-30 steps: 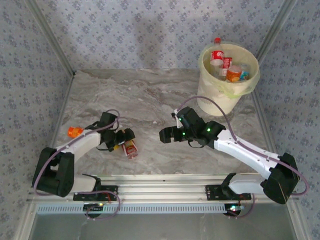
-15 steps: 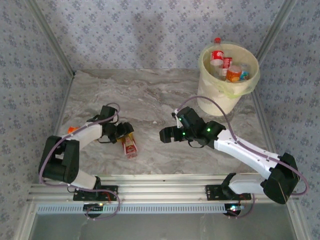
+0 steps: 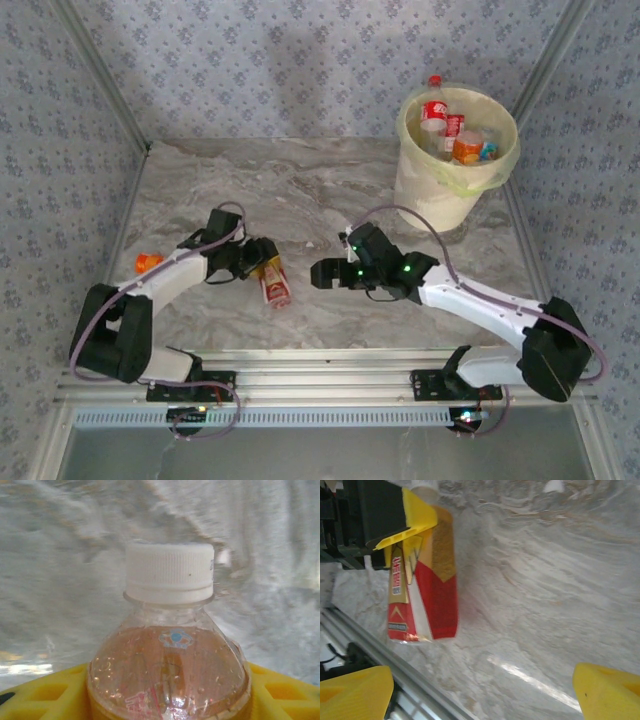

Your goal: Put the plastic bottles in the bin

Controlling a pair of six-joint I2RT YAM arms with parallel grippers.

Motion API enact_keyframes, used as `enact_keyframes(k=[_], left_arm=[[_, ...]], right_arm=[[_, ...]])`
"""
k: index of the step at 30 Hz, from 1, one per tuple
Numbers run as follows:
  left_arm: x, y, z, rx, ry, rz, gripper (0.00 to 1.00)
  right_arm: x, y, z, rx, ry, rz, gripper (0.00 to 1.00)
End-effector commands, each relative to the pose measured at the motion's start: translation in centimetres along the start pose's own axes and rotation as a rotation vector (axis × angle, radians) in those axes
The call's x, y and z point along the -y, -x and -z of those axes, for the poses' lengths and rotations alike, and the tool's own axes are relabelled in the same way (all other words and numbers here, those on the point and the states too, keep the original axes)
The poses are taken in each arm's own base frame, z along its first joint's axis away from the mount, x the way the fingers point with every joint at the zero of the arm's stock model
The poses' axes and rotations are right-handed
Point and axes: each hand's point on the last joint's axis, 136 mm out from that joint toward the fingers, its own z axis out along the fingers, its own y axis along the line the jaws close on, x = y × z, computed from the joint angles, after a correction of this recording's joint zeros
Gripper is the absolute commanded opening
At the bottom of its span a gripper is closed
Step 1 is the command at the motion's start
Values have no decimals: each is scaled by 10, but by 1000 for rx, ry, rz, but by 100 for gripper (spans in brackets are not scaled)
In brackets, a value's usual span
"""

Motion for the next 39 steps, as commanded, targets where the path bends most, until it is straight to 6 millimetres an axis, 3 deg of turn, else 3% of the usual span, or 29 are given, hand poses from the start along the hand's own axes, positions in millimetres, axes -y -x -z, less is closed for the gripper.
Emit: enact_keyframes(k=[1,8,17,23,33,36,38,39], left_arm=[[42,10,12,81,-147,43,58],[80,4,16,93,-318,84,56],[99,-2,20,60,-398,87,56],[108,-6,23,24,-431,97,56],[121,-8,22,-17,-469,83,61],[129,-5,26,-12,-483,65,71],[144,-2,33,-21,-503,27,93],[153,0,39,-26,-521,8,99]], right_arm=[[-32,7,-12,4,148,-62,95],[-51,7,-34,-32,251,-136,94],[-61,10,-39,-39,310,-145,89],[-54,12,-39,-30,293,-143,88],[-50,22,-20,13,290,-124,63],[-44,25,-5,30,267,-102,59],[-33,29,11,54,231,-90,58],[-28,30,18,62,212,-90,57]])
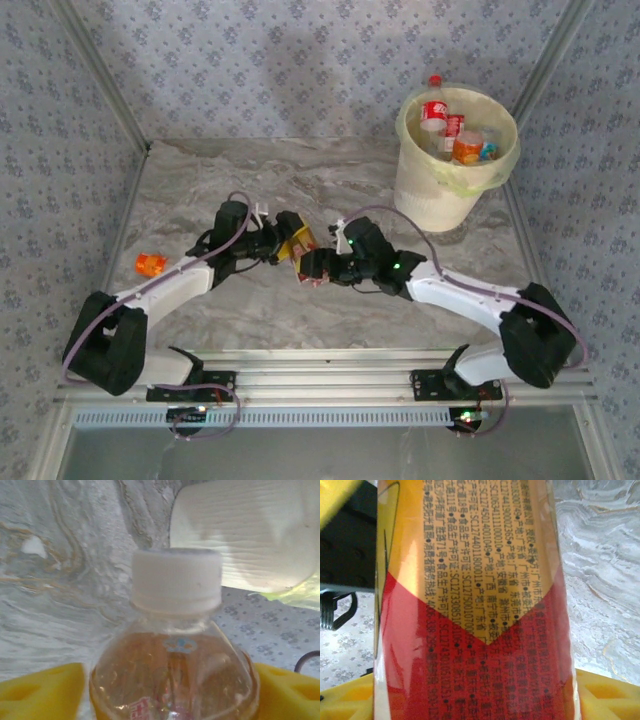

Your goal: Put the plastic bottles in the bin

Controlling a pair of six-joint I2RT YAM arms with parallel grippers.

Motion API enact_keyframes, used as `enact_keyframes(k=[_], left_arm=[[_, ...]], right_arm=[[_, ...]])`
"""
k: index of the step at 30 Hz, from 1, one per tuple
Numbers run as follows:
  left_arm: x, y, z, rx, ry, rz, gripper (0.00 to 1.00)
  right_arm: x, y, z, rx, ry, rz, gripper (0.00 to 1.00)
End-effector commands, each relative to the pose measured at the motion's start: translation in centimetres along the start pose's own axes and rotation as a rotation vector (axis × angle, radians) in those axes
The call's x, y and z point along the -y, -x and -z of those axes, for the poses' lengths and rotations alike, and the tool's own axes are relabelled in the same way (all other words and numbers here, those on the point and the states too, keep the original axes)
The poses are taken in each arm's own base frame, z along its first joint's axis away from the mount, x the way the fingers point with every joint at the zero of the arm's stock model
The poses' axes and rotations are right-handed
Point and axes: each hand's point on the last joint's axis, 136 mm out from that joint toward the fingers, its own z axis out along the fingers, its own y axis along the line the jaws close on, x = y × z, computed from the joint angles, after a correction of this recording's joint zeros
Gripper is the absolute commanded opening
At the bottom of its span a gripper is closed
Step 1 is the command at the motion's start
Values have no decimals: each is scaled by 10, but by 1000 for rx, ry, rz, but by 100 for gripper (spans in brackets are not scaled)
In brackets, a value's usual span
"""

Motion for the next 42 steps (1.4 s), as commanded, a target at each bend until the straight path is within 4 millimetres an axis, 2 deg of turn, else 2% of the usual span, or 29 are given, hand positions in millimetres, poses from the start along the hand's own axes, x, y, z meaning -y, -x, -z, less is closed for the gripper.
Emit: enact_keyframes(k=[1,6,9,12,15,17,21,24,31,35,42], left_arm=[[53,6,3,-34,-102,-98,100],[127,11,13,-67,-241,-299,99],[160,8,20,-95,-313,-451,100],[180,2,28,-118,-336,-604,100],[190,-3,36,-127,-334,-755,100],[192,-8,41,-127,-330,-848,100],[183,-15,47,-108,-298,-1011,100],[176,-17,52,-58,-307,-1071,100],[156,-15,55,18,-245,-1105,100],[147,-18,52,13,-191,-1142,100],[138,-24,41,-27,-164,-1149,100]], right_arm=[[2,15,39,68,-45,57,57],[16,29,97,153,-132,73,57],[23,39,132,202,-189,86,57],[26,53,167,255,-269,134,57],[24,71,197,308,-338,188,57],[21,86,215,352,-374,219,57],[8,120,253,454,-442,263,57],[9,143,276,499,-517,262,57],[16,198,312,577,-669,309,58],[18,231,324,631,-680,326,58],[40,274,319,623,-760,381,60]])
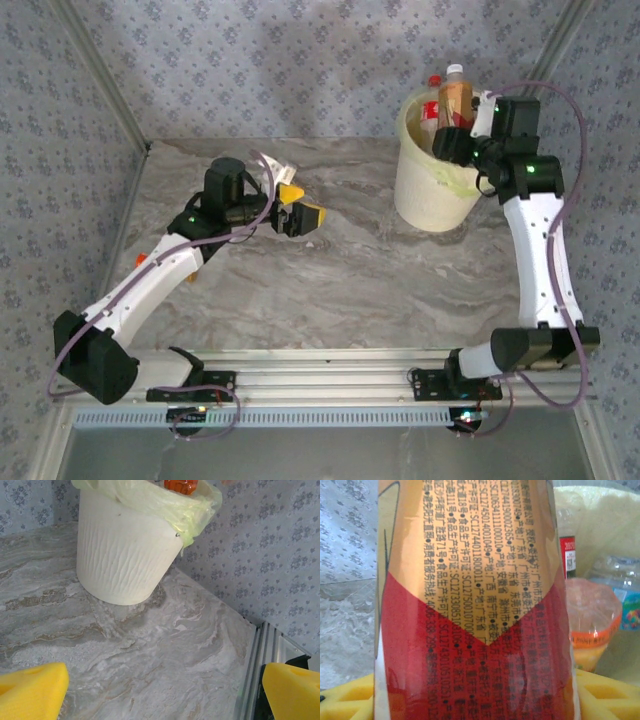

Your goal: Put the plastic bottles in the bin

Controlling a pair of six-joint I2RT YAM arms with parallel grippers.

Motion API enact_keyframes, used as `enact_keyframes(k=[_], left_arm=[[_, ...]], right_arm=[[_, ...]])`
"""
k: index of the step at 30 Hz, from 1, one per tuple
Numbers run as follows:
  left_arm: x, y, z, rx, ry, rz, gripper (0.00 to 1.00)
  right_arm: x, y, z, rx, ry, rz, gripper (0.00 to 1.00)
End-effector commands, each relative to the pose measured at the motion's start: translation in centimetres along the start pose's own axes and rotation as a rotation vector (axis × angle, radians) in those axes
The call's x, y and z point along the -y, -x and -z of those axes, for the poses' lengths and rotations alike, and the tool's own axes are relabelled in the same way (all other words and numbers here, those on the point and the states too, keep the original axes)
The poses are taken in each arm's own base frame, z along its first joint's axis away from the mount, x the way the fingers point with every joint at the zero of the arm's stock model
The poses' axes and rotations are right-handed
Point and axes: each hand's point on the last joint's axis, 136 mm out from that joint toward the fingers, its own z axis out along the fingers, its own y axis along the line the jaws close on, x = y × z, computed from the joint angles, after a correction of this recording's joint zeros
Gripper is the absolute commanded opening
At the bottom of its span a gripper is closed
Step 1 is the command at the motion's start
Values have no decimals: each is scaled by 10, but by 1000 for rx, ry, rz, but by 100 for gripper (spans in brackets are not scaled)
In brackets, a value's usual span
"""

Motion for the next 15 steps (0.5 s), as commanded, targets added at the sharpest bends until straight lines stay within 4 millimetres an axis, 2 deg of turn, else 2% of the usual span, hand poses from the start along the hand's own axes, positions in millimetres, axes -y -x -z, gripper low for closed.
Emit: enact_keyframes(k=[1,5,7,12,15], left_arm=[[2,0,0,-6,12,-42,100],[0,-1,-1,-15,19,-38,100],[-1,-3,-1,-17,21,-38,100],[-3,-4,-2,-24,31,-39,100],[-3,-4,-2,-24,33,-39,100]], right_arm=[[7,21,-8,53,-38,77,60],[19,22,-28,15,-80,86,60],[29,24,-33,12,-103,68,60],[51,36,-25,49,-135,31,60],[70,37,-21,43,-177,8,60]])
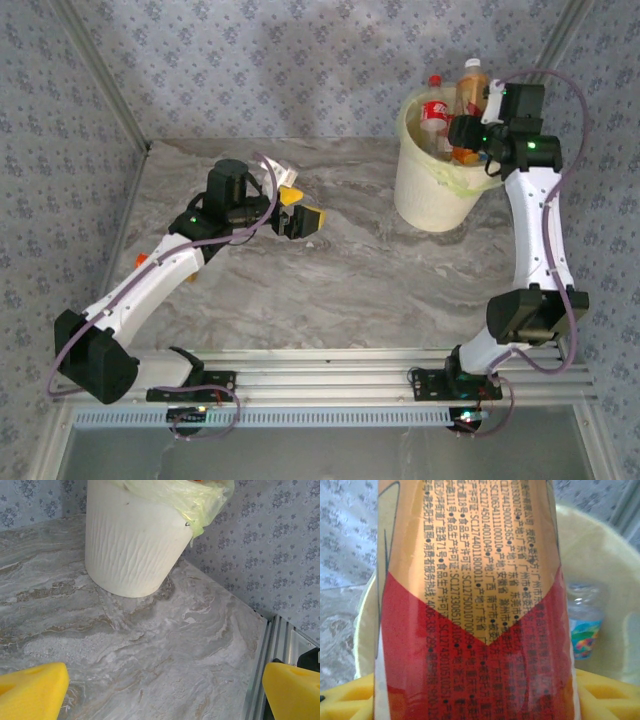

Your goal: Put the plastic bottles in the bin

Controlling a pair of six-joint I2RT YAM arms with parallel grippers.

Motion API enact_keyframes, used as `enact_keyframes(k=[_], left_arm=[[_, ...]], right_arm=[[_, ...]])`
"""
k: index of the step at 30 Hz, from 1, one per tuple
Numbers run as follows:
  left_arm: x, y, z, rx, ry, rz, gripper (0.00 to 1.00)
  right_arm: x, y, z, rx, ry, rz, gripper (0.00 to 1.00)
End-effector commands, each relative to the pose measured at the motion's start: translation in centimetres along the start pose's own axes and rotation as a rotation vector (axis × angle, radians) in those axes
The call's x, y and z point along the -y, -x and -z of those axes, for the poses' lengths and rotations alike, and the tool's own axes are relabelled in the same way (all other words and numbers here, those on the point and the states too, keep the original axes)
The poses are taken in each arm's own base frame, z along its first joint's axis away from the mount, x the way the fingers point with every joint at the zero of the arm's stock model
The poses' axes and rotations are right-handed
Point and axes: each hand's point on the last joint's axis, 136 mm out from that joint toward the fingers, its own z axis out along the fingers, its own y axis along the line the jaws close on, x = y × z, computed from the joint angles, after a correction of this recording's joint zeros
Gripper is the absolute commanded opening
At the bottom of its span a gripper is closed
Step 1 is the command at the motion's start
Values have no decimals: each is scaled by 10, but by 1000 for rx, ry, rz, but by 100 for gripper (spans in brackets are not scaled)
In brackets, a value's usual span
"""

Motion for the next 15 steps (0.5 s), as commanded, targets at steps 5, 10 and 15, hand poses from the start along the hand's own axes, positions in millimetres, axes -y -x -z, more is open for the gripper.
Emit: enact_keyframes(k=[5,10,15], left_arm=[[3,2,-1,-1,-3,-23,99],[4,1,-3,-5,-16,-15,100],[4,0,-5,-9,-17,-16,100]], right_arm=[[43,15,9,40,-125,17,61],[66,8,-7,9,-207,21,61],[86,7,-20,4,-308,39,61]])
